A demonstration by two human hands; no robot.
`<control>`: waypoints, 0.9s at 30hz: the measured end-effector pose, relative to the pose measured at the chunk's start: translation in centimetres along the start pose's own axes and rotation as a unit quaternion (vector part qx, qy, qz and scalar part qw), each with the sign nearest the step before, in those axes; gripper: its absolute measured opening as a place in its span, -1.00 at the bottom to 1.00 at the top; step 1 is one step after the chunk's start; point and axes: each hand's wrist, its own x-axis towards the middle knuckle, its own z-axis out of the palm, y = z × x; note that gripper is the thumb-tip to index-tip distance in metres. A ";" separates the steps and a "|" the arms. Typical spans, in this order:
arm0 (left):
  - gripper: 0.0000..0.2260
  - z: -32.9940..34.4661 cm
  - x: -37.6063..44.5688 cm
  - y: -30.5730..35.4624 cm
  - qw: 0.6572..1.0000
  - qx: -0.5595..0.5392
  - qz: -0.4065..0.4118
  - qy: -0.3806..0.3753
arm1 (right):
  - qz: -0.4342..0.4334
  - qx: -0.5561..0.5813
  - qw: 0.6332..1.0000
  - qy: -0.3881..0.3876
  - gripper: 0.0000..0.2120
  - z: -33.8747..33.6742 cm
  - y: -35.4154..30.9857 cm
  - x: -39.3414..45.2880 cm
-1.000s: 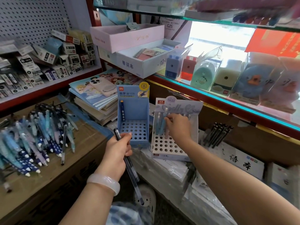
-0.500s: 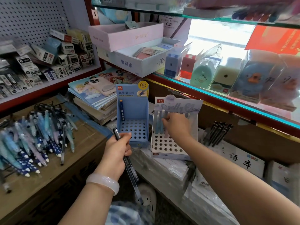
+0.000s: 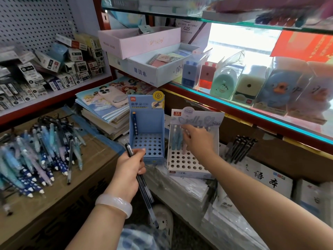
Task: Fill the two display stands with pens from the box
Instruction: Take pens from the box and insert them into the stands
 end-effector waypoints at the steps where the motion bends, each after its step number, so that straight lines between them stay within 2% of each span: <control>1: -0.87 0.0 0.0 0.0 1.000 0.001 0.000 0.000 | 0.008 0.003 1.000 -0.005 -0.72 -0.1 0.1 0.0; 5: -0.86 0.0 0.0 0.0 1.000 -0.001 -0.002 0.002 | 0.002 0.008 0.999 -0.053 -0.69 0.0 0.3 -0.3; 9: -0.88 0.0 0.0 0.1 0.999 -0.031 -0.008 0.004 | 0.002 0.006 0.998 -0.061 -0.67 0.2 0.3 -0.2; 13: -0.86 -0.1 0.1 0.2 0.996 -0.078 -0.033 -0.014 | 0.009 0.071 0.997 -0.033 -0.69 -0.4 -0.3 -0.4; 15: -0.82 0.0 0.2 0.3 0.994 -0.100 -0.029 -0.023 | 0.005 0.129 0.991 -0.045 -0.70 -0.9 -1.4 -0.9; 16: -0.80 0.1 0.2 0.4 0.993 -0.110 -0.022 -0.022 | 0.003 0.163 0.983 -0.082 -0.74 -1.2 -2.2 -1.4; 18: -0.78 0.2 0.3 0.5 0.991 -0.132 -0.009 -0.012 | -0.003 0.226 0.950 -0.217 -0.79 -1.7 -4.1 -2.7; 20: -0.76 0.2 0.6 0.6 0.988 -0.157 -0.004 -0.005 | -0.018 0.250 0.902 -0.351 -0.69 -1.9 -5.9 -4.0; 21: -0.75 0.1 0.6 0.6 0.986 -0.167 -0.004 -0.002 | -0.027 0.251 0.886 -0.389 -0.65 -1.9 -6.6 -4.5; 25: -0.72 0.0 0.6 0.6 0.986 -0.166 0.009 0.020 | -0.044 0.286 0.870 -0.399 -0.75 -1.7 -8.0 -5.3; 27: -0.70 0.0 0.5 0.8 0.986 -0.160 0.013 0.035 | -0.014 0.349 0.837 -0.421 -0.80 -1.6 -8.3 -5.6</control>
